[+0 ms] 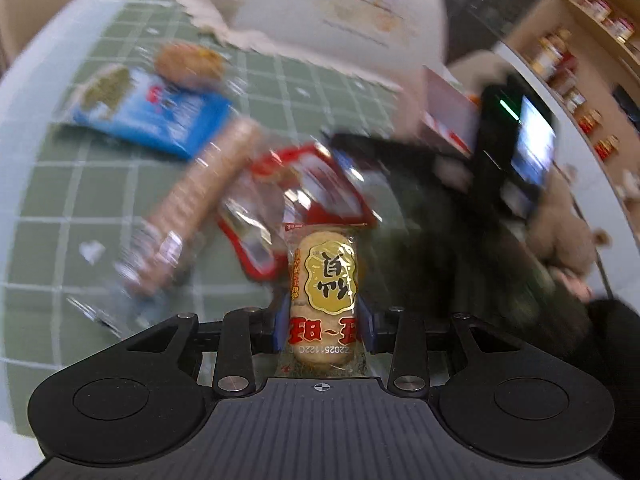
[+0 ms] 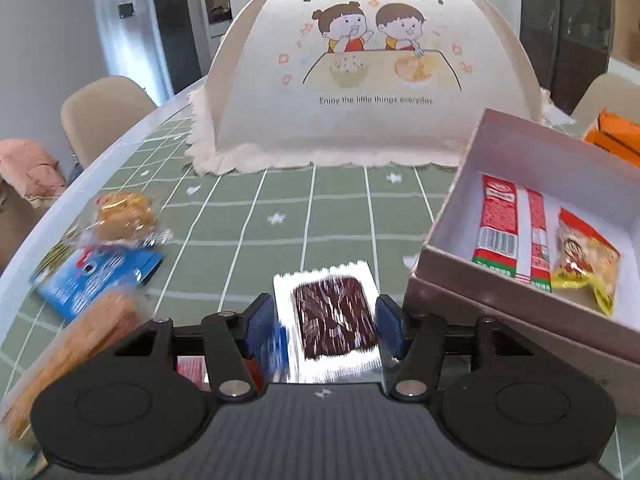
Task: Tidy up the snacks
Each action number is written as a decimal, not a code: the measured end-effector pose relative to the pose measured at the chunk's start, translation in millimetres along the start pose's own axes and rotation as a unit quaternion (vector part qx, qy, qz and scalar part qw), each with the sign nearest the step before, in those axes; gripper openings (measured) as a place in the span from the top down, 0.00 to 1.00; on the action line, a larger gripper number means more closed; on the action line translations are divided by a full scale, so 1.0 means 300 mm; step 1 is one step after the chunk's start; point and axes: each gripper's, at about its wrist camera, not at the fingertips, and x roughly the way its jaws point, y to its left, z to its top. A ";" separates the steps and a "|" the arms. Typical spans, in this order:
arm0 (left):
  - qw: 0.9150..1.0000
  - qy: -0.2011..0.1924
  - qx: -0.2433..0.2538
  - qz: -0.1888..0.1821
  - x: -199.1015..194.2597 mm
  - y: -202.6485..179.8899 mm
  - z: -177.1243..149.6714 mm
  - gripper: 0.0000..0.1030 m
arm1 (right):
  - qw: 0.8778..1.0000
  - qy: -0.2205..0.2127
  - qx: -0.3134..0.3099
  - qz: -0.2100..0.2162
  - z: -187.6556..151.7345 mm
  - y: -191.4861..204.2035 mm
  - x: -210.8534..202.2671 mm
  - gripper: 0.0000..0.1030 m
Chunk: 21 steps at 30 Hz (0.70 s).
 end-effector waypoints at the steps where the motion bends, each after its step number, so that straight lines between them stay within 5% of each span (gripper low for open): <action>1: 1.000 0.006 0.004 -0.011 0.008 -0.007 -0.010 0.62 | 1.000 0.003 -0.017 -0.003 0.008 0.010 0.008 0.47; 5: 1.000 0.020 0.018 -0.014 0.046 -0.033 -0.030 0.62 | 0.998 0.037 -0.052 0.020 -0.004 -0.011 -0.034 0.59; 9: 1.000 0.015 0.015 0.008 0.058 -0.029 -0.014 0.62 | 0.995 0.067 -0.065 0.038 -0.082 -0.090 -0.147 0.60; 15: 0.999 -0.029 -0.001 0.024 -0.012 -0.002 0.040 0.62 | 0.994 0.079 -0.069 -0.007 -0.140 -0.194 -0.264 0.57; 19: 0.996 -0.081 -0.008 0.049 -0.092 0.053 0.114 0.62 | 0.991 0.055 -0.092 0.076 -0.121 -0.139 -0.338 0.38; 21: 0.991 -0.103 -0.030 0.076 -0.112 0.101 0.158 0.62 | 0.986 0.045 -0.106 0.121 -0.095 -0.064 -0.360 0.37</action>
